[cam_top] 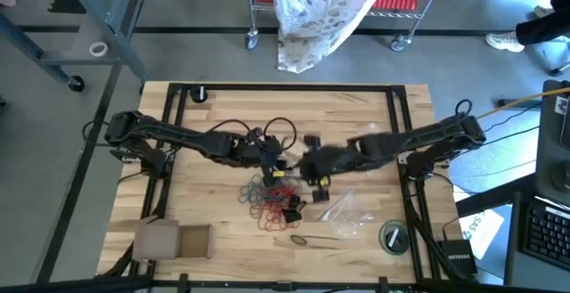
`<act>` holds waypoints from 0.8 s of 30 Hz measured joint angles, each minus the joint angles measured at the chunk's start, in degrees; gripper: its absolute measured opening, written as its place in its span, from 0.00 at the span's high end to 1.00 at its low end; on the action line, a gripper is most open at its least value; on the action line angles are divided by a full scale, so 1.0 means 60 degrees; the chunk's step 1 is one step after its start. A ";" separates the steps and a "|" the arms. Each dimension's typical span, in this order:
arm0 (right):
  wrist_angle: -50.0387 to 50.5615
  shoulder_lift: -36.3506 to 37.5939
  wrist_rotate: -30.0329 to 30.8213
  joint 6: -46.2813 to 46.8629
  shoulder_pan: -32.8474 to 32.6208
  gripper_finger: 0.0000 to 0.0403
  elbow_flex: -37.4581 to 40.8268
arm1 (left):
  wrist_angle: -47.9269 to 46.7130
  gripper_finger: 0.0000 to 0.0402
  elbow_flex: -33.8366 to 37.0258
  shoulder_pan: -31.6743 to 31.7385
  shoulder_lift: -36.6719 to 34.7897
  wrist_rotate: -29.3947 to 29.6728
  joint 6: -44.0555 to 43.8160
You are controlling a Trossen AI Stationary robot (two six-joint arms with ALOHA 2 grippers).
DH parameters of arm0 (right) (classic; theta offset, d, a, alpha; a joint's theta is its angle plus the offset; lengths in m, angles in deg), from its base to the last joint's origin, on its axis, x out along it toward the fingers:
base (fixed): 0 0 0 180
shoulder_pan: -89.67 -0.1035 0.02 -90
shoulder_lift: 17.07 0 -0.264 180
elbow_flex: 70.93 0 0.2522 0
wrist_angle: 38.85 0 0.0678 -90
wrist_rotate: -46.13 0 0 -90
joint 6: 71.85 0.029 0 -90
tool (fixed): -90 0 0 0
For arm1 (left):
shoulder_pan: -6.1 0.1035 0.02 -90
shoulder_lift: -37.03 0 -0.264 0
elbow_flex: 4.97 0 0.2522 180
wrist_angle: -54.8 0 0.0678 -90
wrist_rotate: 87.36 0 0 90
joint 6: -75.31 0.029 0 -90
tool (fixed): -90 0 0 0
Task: Sort rubber bands
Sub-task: Put the black rubber band into the transparent zip lock bag
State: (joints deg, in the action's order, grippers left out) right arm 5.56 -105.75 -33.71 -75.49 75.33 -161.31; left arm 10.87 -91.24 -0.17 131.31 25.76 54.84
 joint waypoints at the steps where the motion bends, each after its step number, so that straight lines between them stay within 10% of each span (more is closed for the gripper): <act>1: -0.0175 -0.0174 0.0254 0.0033 -0.0099 0.69 0.0046 | 0.0002 1.00 0.0000 0.0002 0.0000 0.0001 -0.0052; 8: -0.0179 -0.1241 0.2397 0.0364 -0.0097 0.70 0.0068 | 0.0140 1.00 0.0000 -0.0002 -0.0007 -0.0005 -0.0156; 24: -0.0886 -0.1884 0.1949 0.1178 0.0072 0.70 0.0648 | 0.0105 1.00 0.0000 0.0005 -0.0007 0.0007 -0.0353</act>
State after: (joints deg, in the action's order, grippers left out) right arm 0.25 -117.05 -22.02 -68.42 75.77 -157.42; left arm 11.50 -91.24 -0.14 131.26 25.80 52.72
